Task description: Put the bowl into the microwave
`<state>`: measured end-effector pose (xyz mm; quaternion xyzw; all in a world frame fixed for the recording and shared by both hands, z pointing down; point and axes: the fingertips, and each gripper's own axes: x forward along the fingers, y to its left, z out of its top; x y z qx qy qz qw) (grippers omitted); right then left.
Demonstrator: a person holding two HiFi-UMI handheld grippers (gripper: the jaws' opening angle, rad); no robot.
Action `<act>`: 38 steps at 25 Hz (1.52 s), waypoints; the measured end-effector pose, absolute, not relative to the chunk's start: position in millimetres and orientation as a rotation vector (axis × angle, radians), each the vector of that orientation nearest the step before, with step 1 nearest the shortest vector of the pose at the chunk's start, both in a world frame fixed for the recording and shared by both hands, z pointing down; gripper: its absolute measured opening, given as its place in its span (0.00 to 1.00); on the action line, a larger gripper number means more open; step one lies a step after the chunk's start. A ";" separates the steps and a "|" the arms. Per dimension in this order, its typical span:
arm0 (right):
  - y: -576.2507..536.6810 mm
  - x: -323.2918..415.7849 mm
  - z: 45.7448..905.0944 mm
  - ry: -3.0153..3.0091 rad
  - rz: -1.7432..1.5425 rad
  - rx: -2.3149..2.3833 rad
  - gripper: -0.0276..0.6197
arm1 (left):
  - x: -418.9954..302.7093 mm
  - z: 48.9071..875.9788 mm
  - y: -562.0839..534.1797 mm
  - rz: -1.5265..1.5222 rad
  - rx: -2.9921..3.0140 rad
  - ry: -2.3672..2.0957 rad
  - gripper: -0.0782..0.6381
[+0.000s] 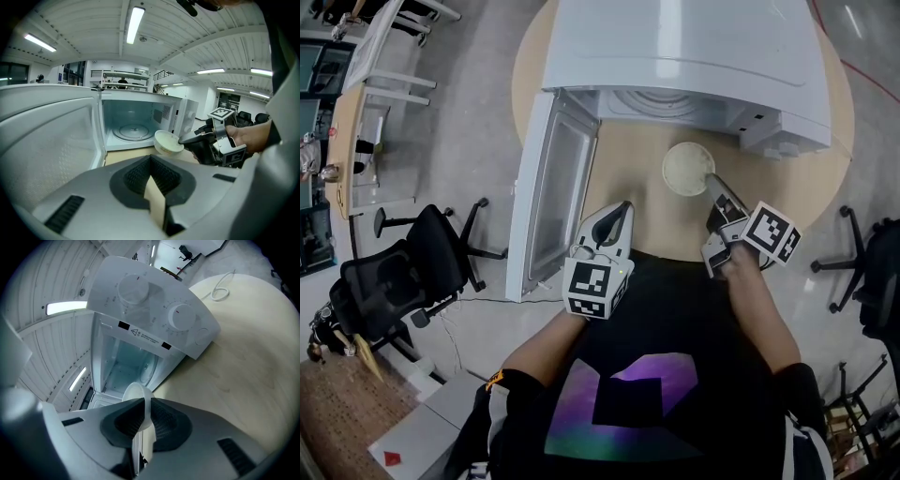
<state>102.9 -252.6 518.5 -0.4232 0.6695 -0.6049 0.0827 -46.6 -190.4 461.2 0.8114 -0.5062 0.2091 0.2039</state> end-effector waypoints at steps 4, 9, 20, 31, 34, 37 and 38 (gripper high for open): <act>-257.0 97.5 508.3 2.005 -1.791 -1.252 0.12 | -52.6 459.5 -190.4 0.564 2.253 -1.431 0.18; -263.5 88.4 498.4 1.998 -1.781 -1.239 0.12 | -59.4 455.0 -192.2 0.542 2.250 -1.456 0.18; -292.3 72.1 481.9 1.965 -1.761 -1.227 0.12 | -63.5 452.0 -203.3 0.526 2.246 -1.469 0.18; -321.7 63.3 485.3 1.912 -1.765 -1.218 0.12 | -57.2 450.7 -233.1 0.506 2.242 -1.487 0.18; -328.9 63.5 486.7 1.895 -1.765 -1.222 0.12 | -52.6 449.2 -245.1 0.498 2.243 -1.487 0.18; -337.0 62.2 490.6 1.874 -1.770 -1.225 0.12 | -50.6 453.2 -256.5 0.505 2.233 -1.488 0.18; -339.4 61.8 492.1 1.867 -1.772 -1.227 0.12 | -50.2 454.6 -260.0 0.509 2.230 -1.490 0.18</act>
